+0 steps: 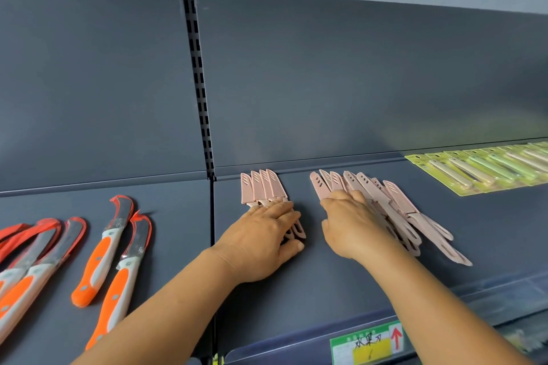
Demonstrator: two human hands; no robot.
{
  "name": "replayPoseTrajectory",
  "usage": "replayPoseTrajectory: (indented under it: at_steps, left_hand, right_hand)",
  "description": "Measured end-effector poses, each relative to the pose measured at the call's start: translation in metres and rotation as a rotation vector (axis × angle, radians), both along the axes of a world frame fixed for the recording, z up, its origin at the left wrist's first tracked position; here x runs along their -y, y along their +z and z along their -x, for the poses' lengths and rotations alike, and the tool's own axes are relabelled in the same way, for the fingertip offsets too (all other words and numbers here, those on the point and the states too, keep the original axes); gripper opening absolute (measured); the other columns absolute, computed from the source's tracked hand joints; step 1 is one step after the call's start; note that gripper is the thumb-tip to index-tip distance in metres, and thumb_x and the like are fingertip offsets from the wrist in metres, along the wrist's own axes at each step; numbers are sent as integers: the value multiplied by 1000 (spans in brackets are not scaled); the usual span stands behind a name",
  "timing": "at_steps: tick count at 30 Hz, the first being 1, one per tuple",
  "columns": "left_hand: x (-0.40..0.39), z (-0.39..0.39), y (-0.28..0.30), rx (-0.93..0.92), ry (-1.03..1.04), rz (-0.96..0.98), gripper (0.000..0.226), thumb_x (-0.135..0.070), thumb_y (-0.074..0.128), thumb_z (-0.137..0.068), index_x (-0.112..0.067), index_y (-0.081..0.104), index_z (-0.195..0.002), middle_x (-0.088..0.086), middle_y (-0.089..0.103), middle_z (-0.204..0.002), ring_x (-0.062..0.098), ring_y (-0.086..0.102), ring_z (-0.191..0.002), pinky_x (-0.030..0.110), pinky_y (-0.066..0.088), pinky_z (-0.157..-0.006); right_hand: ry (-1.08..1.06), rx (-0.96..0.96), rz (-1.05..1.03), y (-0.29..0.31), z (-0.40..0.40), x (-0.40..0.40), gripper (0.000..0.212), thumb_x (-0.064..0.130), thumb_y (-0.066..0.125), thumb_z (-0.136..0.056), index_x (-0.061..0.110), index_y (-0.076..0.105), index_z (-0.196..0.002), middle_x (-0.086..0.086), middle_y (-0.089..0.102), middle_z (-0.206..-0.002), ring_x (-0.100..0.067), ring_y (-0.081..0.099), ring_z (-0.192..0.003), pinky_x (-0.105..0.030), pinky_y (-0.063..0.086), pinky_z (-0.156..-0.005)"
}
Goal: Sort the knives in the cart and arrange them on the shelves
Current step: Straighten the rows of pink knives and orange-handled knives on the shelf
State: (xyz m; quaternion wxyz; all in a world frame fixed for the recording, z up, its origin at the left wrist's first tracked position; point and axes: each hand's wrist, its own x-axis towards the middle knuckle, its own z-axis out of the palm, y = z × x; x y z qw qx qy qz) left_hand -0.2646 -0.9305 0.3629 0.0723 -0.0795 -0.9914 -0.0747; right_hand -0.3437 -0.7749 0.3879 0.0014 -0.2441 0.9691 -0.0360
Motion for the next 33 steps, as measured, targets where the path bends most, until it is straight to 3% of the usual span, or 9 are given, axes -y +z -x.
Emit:
replayPoseTrajectory:
  at_steps: [6,9,15,17,19,22,24,28,33]
  left_hand:
    - [1,0,-3,3,0,3,60,-51,37,-96,-23,25,-149,-7,18,-157,11,8,-145,23,2,-114]
    - [0,0,-4,1,0,-2,61,-50,37,-96,-23,24,-149,-7,18,-157,12,9,-145,23,3,-114]
    - [-1,-1,-4,-12,1,-11,62,-50,37,-96,-21,23,-149,-5,18,-157,13,12,-143,22,4,-113]
    - [-2,-1,-4,-9,6,-19,63,-50,38,-96,-21,22,-149,-5,18,-157,13,11,-144,21,3,-112]
    - [-1,0,-4,-10,8,-25,63,-51,38,-96,-21,22,-149,-5,18,-157,13,12,-143,21,4,-113]
    - [-1,0,-3,-13,6,-28,63,-51,38,-95,-21,25,-149,-5,20,-156,15,18,-140,22,9,-112]
    - [-2,-1,-3,-7,12,-36,63,-51,39,-95,-21,25,-148,-5,21,-155,17,23,-138,22,11,-111]
    - [-2,-2,-2,9,30,-58,65,-50,41,-94,-21,23,-149,-4,20,-155,20,24,-138,24,13,-113]
    - [-3,-3,1,11,-2,-30,69,-49,40,-96,-22,10,-152,-4,11,-158,17,13,-143,23,5,-114]
  right_hand:
    - [107,16,44,-5,10,-2,37,13,42,-94,22,52,-129,4,42,-140,-23,35,-124,-31,31,-103]
    - [103,39,80,-6,8,1,39,15,43,-95,21,46,-133,0,43,-139,-26,40,-124,-33,34,-102]
    - [-33,-88,15,4,1,11,32,2,50,-87,18,51,-115,-6,57,-111,-28,53,-90,-32,35,-69]
    - [-67,-93,140,5,5,16,24,4,50,-87,17,54,-106,-6,62,-103,-28,53,-84,-29,34,-65]
    - [-116,24,381,6,11,24,27,7,49,-86,21,60,-107,-4,66,-103,-26,54,-85,-26,34,-63]
    - [-147,255,705,5,12,37,33,5,50,-85,21,67,-108,-4,69,-105,-25,61,-92,-25,45,-72]
    - [-166,345,769,4,12,43,33,3,49,-83,19,68,-106,-7,69,-106,-27,63,-95,-36,53,-85]
    - [-189,329,729,1,15,47,27,1,48,-83,7,68,-101,-14,69,-106,-33,62,-99,-45,53,-88]
    - [-135,206,557,2,15,45,21,8,48,-88,9,67,-97,-10,68,-101,-33,61,-99,-35,53,-82]
